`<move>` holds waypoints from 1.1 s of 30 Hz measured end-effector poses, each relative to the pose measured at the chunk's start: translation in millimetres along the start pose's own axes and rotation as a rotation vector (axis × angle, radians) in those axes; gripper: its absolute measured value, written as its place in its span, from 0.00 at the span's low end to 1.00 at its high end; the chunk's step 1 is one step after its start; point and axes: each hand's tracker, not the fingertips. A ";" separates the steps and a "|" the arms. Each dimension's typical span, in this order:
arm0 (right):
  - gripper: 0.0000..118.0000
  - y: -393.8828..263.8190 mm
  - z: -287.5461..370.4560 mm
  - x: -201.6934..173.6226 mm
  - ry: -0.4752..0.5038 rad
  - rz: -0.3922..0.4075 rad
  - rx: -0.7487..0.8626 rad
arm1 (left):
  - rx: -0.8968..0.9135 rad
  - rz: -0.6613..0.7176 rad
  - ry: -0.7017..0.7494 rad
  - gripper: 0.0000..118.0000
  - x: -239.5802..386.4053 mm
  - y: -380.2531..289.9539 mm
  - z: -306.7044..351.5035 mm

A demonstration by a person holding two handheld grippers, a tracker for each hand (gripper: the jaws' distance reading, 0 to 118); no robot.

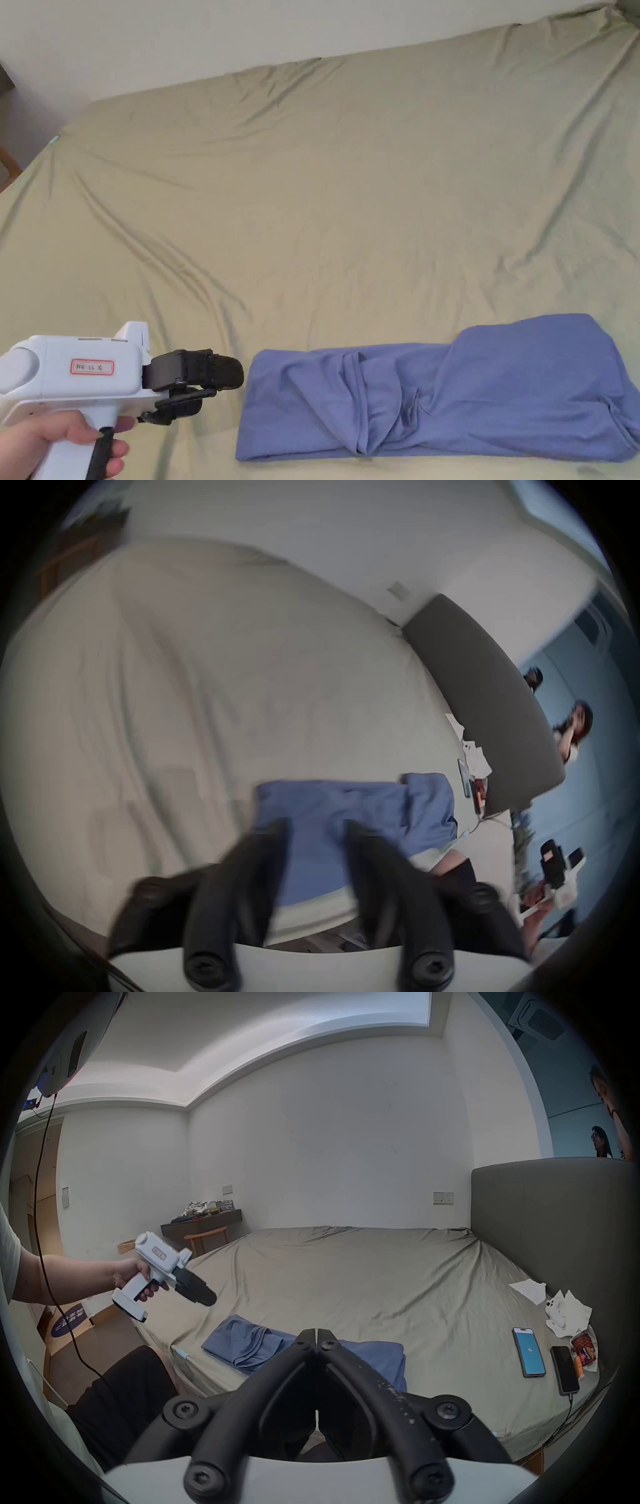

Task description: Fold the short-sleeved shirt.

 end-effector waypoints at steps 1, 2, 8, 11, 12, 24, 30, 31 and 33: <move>0.02 -1.9 3.4 3.8 0.009 0.005 0.001 | 0.013 0.037 0.005 0.50 -7.6 -7.5 -8.9; 0.02 -3.6 4.8 5.6 0.016 0.016 -0.005 | 0.027 0.054 -0.026 0.78 -14.1 -12.6 -16.5; 0.02 -12.7 -0.6 11.3 -0.004 0.065 -0.057 | -0.015 0.021 -0.279 0.89 -2.5 -29.1 -72.4; 0.02 -9.1 -13.2 5.7 -0.016 0.064 -0.075 | -0.011 -0.019 -0.261 0.71 -1.8 -19.5 -96.8; 0.02 -8.9 -14.1 6.4 -0.014 0.061 -0.075 | -0.028 -0.021 -0.210 0.55 -0.3 -20.2 -106.8; 0.02 -0.6 -24.9 -7.4 -0.032 0.091 -0.094 | 0.053 -0.106 -0.086 0.13 -17.2 -7.4 -15.3; 0.02 4.2 -32.1 -17.2 -0.028 0.097 -0.087 | 0.069 -0.101 0.202 0.13 -9.6 6.0 49.4; 0.02 3.6 -33.1 -17.5 -0.031 0.098 -0.090 | 0.067 -0.117 0.246 0.13 6.2 5.0 53.7; 0.02 2.3 -35.8 -18.3 -0.035 0.097 -0.096 | 0.070 -0.142 0.310 0.13 43.1 -1.0 54.2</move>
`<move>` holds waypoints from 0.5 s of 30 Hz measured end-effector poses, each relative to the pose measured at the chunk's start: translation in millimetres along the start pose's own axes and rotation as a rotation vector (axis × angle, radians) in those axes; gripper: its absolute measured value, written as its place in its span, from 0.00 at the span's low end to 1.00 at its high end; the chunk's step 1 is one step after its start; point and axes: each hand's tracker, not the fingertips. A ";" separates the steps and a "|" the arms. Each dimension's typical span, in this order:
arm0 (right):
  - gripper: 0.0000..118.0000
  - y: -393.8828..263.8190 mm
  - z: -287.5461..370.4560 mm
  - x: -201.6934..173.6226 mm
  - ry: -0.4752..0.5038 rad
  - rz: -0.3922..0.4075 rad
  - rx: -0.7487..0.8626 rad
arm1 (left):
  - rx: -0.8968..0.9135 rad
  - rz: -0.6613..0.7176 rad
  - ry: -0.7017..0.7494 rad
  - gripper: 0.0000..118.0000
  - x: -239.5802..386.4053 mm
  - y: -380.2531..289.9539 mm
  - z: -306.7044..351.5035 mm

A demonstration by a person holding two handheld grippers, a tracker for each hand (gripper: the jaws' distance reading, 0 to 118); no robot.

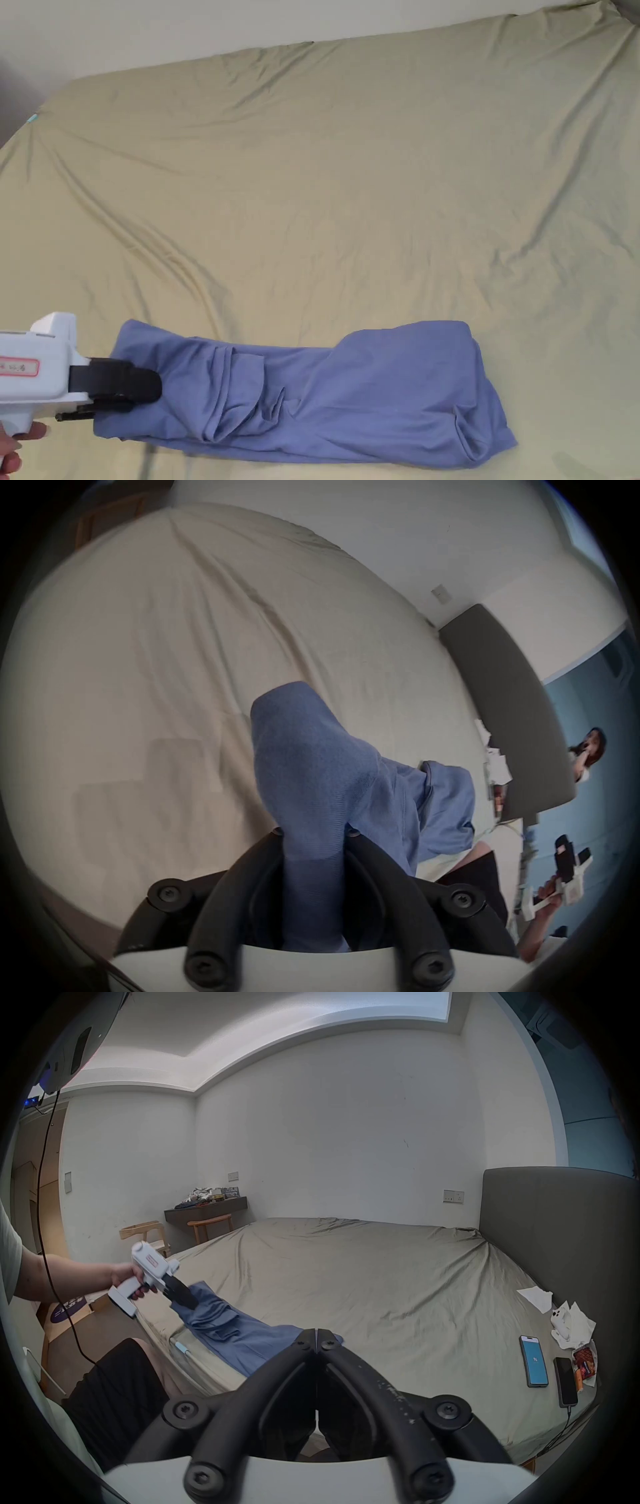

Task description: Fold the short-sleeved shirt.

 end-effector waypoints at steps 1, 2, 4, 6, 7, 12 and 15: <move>0.02 -0.4 -1.5 -0.7 0.000 -0.003 0.000 | 0.019 -0.060 0.028 0.13 24.2 -1.2 5.5; 0.02 6.4 -2.9 -5.9 0.002 -0.005 0.000 | 0.033 -0.114 0.027 0.13 47.5 -2.7 6.8; 0.02 7.6 -6.3 -9.3 0.003 -0.011 0.000 | 0.038 -0.151 -0.010 0.13 92.1 -3.9 0.1; 0.02 7.7 -9.1 -11.9 0.003 -0.017 -0.001 | 0.034 -0.192 -0.023 0.13 134.7 -6.3 -18.9; 0.02 7.8 -10.0 -13.4 0.002 -0.019 -0.001 | 0.024 -0.228 -0.034 0.13 156.2 -6.9 -33.7; 0.02 8.4 -9.6 -16.2 -0.012 -0.028 0.000 | -0.113 -0.313 -0.078 0.13 227.4 -17.2 -121.6; 0.02 6.4 -8.3 -10.5 -0.047 -0.040 -0.010 | -0.123 -0.317 0.002 0.13 249.6 -23.6 -164.6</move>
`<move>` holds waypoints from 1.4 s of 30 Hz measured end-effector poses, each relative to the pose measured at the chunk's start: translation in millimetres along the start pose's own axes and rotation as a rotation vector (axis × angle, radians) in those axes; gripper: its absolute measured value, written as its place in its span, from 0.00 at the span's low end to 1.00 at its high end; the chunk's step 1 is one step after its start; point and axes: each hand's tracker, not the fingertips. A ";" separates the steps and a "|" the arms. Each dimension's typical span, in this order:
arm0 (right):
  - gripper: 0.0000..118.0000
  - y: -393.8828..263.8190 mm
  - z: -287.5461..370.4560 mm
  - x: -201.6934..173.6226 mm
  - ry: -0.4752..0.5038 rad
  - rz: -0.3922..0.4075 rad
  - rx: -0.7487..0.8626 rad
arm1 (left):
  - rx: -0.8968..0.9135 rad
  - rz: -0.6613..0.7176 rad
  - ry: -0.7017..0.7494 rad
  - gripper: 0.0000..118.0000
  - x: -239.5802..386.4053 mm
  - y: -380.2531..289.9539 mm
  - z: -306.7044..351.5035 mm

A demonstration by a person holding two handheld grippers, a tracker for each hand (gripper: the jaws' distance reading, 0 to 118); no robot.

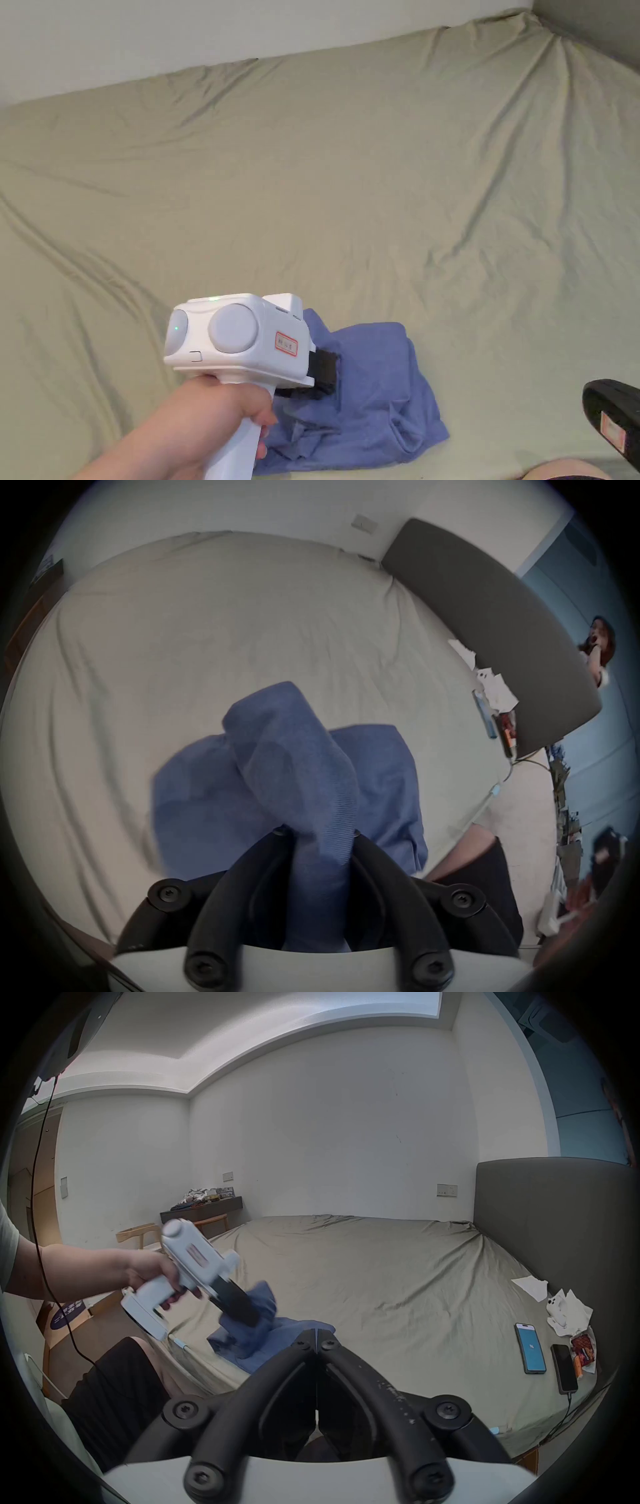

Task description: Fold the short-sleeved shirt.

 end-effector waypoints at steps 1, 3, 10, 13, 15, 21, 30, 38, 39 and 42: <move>0.02 -0.6 -1.8 0.1 -0.014 0.000 -0.004 | 0.001 -0.007 -0.001 0.13 5.9 1.1 -9.4; 0.02 -1.9 -6.6 1.0 -0.035 -0.003 -0.014 | -0.005 0.002 0.015 0.13 15.7 1.9 -20.0; 0.02 -0.2 -31.0 -7.9 -0.041 -0.031 -0.029 | 0.036 -0.032 -0.062 0.28 35.2 -3.3 4.2; 0.02 3.6 -15.4 -8.2 -0.031 -0.033 -0.022 | 0.079 0.000 -0.201 0.60 27.0 -10.1 43.5; 0.02 26.6 -2.2 -24.9 -0.029 -0.032 -0.016 | 0.187 0.008 -0.189 0.77 11.7 -15.0 70.5; 0.02 39.0 -4.7 -38.3 -0.043 -0.054 -0.014 | 0.211 0.107 0.170 0.14 -3.2 -14.1 26.9; 0.02 57.9 -21.5 -63.5 -0.067 -0.030 -0.033 | 0.130 -0.144 0.050 0.00 104.5 -47.8 -21.0; 0.02 77.3 -75.9 -83.5 0.020 -0.022 -0.093 | 0.210 -0.060 -0.208 0.00 54.1 -60.2 37.4; 0.01 80.8 -93.5 -90.2 0.036 -0.011 -0.096 | 0.242 -0.067 -0.210 0.00 42.2 -65.3 53.0; 0.02 85.2 -166.6 -113.4 0.098 -0.038 -0.174 | 0.356 -0.004 -0.173 0.00 -5.3 -83.5 97.8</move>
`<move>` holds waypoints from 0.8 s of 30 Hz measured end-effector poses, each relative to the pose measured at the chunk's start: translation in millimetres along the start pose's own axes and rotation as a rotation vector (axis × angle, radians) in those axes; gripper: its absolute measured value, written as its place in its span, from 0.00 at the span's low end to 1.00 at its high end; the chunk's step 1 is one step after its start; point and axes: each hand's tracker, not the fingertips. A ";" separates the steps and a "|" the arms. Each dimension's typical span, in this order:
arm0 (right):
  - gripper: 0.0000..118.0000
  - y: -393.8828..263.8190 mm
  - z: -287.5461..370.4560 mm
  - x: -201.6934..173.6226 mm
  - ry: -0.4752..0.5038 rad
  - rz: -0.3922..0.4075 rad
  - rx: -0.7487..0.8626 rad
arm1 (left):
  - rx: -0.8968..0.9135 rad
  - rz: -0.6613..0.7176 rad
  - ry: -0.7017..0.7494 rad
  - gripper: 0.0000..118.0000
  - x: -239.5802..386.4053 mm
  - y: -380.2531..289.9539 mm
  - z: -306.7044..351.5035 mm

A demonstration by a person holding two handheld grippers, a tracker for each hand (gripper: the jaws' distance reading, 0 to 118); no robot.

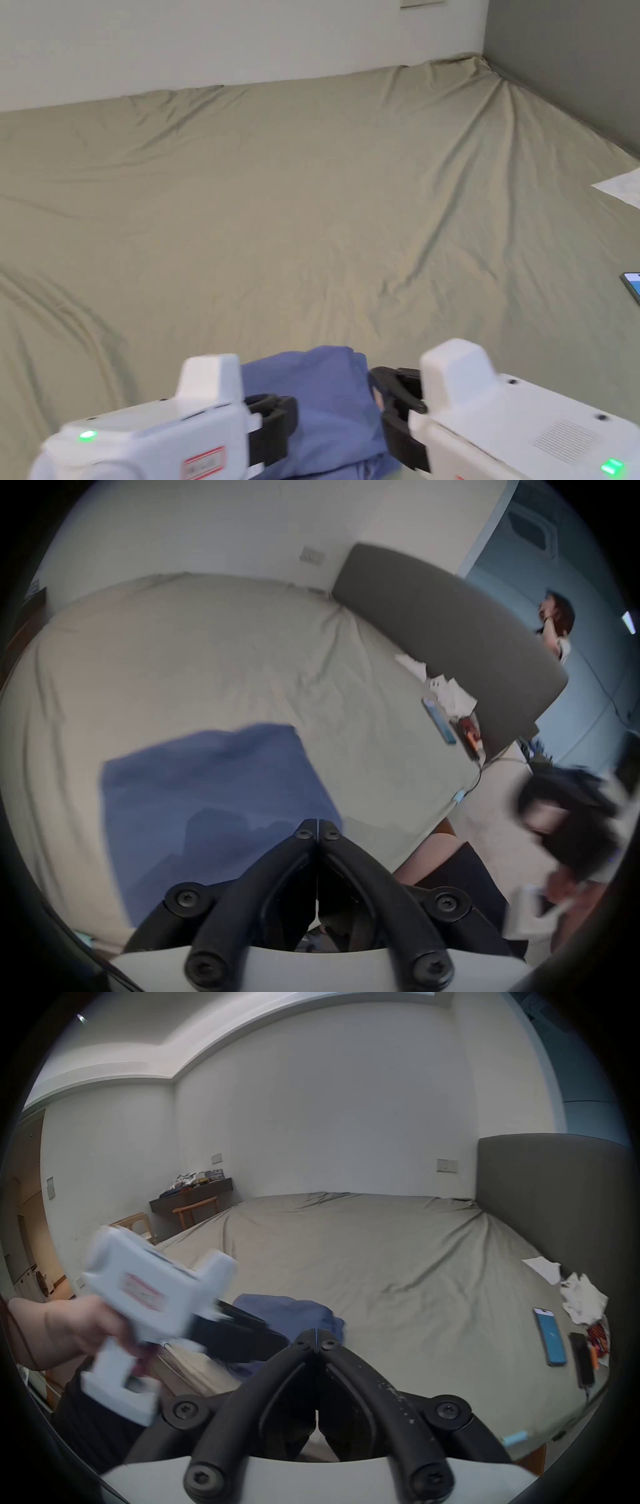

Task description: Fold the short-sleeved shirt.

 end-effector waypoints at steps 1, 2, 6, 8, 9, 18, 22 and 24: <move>0.01 -33.9 -20.3 38.6 0.028 -0.022 -0.030 | 0.007 0.015 0.014 0.00 -14.6 -0.3 12.0; 0.01 -34.7 -45.7 37.4 0.025 -0.038 -0.084 | 0.039 0.020 0.024 0.00 -30.5 -0.5 22.5; 0.01 -54.3 -118.3 44.1 -0.024 -0.083 -0.246 | 0.062 0.114 0.059 0.00 -91.5 -2.2 34.1; 0.01 -66.9 -134.0 51.7 -0.046 -0.100 -0.288 | 0.061 0.185 0.024 0.00 -122.8 -4.3 33.1; 0.01 -70.2 -131.1 55.5 -0.027 -0.111 -0.264 | 0.060 0.209 0.016 0.00 -133.5 -4.1 32.4; 0.01 -70.7 -124.5 70.0 0.035 -0.174 -0.250 | -0.157 0.429 -0.292 0.93 -199.3 4.1 -50.6; 0.01 -71.5 -123.1 69.5 0.033 -0.149 -0.246 | -0.252 0.480 -0.419 0.92 -190.8 6.0 -96.6; 0.01 -72.2 -123.3 73.1 0.042 -0.160 -0.244 | -0.255 0.471 -0.461 0.80 -178.7 3.0 -112.8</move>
